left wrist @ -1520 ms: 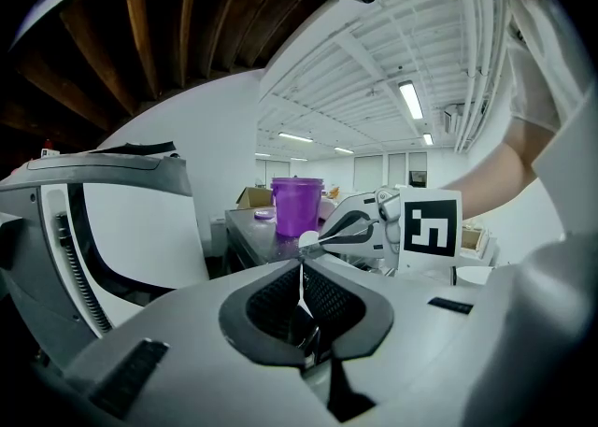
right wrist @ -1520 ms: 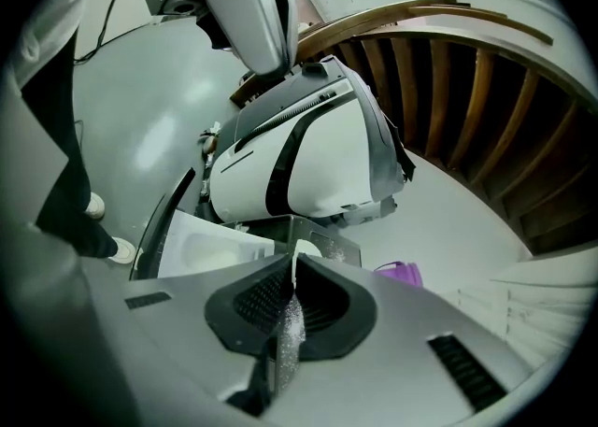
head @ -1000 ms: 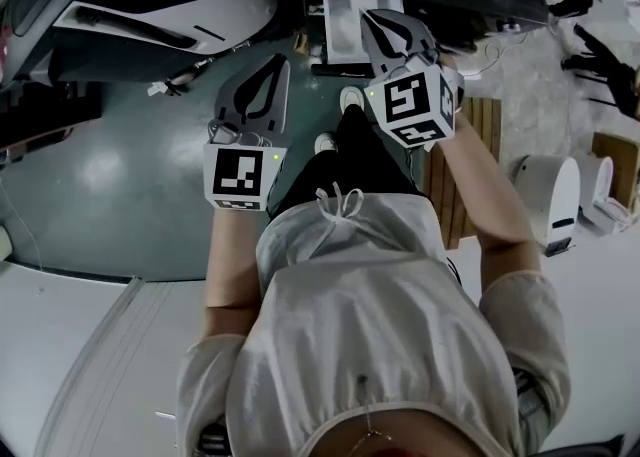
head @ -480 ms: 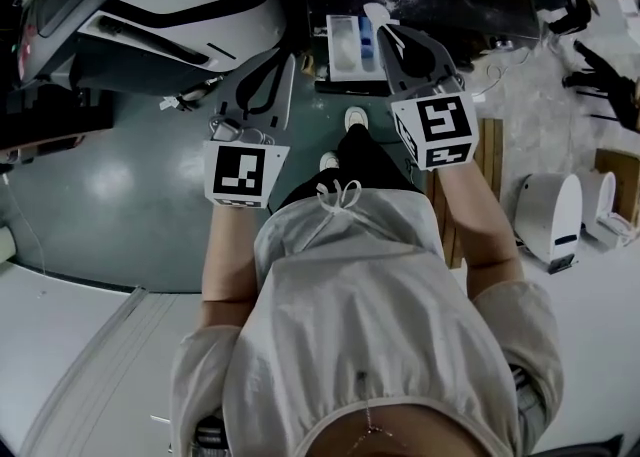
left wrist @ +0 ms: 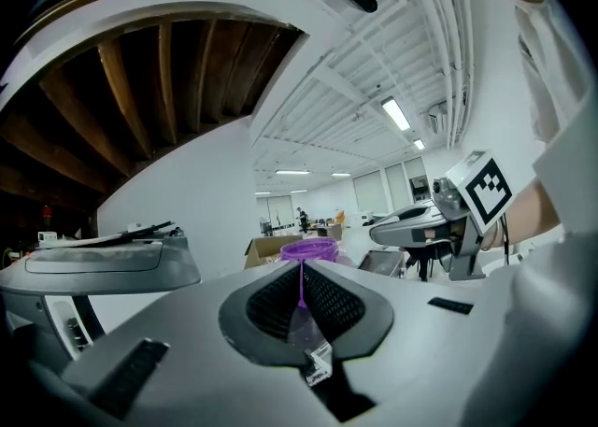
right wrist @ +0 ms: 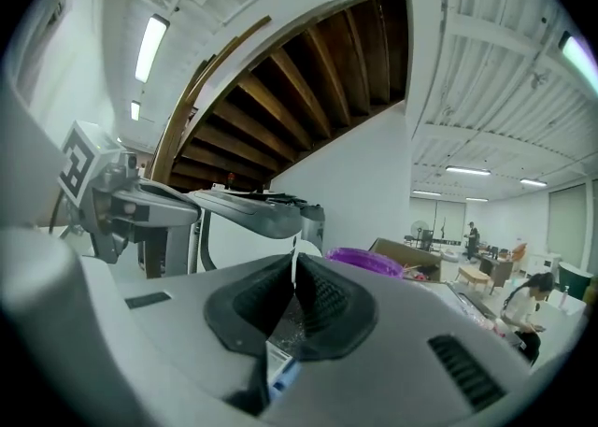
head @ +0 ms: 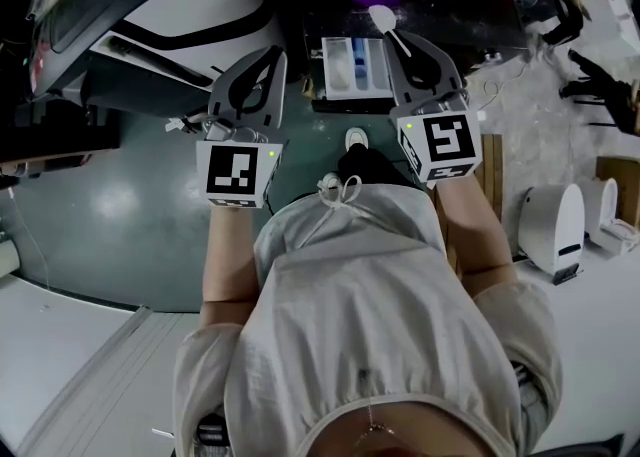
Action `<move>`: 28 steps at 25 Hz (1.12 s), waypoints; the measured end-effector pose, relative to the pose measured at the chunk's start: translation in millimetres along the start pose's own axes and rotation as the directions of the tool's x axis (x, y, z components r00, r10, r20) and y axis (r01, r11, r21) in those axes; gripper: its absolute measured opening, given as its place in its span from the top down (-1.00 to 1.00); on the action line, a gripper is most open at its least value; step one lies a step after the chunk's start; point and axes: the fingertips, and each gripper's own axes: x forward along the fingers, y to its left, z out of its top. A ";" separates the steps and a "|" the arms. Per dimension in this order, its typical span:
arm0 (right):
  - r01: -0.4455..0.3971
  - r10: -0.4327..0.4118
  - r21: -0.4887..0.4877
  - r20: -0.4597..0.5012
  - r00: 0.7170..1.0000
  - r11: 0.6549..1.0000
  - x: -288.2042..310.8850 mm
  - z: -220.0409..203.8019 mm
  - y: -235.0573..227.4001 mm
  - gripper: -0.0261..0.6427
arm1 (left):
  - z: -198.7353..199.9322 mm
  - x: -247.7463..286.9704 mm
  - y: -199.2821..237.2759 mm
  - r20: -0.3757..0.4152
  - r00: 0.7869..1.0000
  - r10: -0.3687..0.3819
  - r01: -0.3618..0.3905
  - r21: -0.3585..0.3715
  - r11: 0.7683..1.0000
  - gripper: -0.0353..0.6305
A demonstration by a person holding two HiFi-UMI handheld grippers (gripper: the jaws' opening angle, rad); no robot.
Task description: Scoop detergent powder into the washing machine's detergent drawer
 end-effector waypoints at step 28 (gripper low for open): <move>0.030 -0.031 0.028 0.031 0.999 0.999 -14.4 10.2 -5.1 0.90 | 3.5 -5.3 2.0 -0.015 1.000 0.003 -0.004 -0.027 1.000 0.81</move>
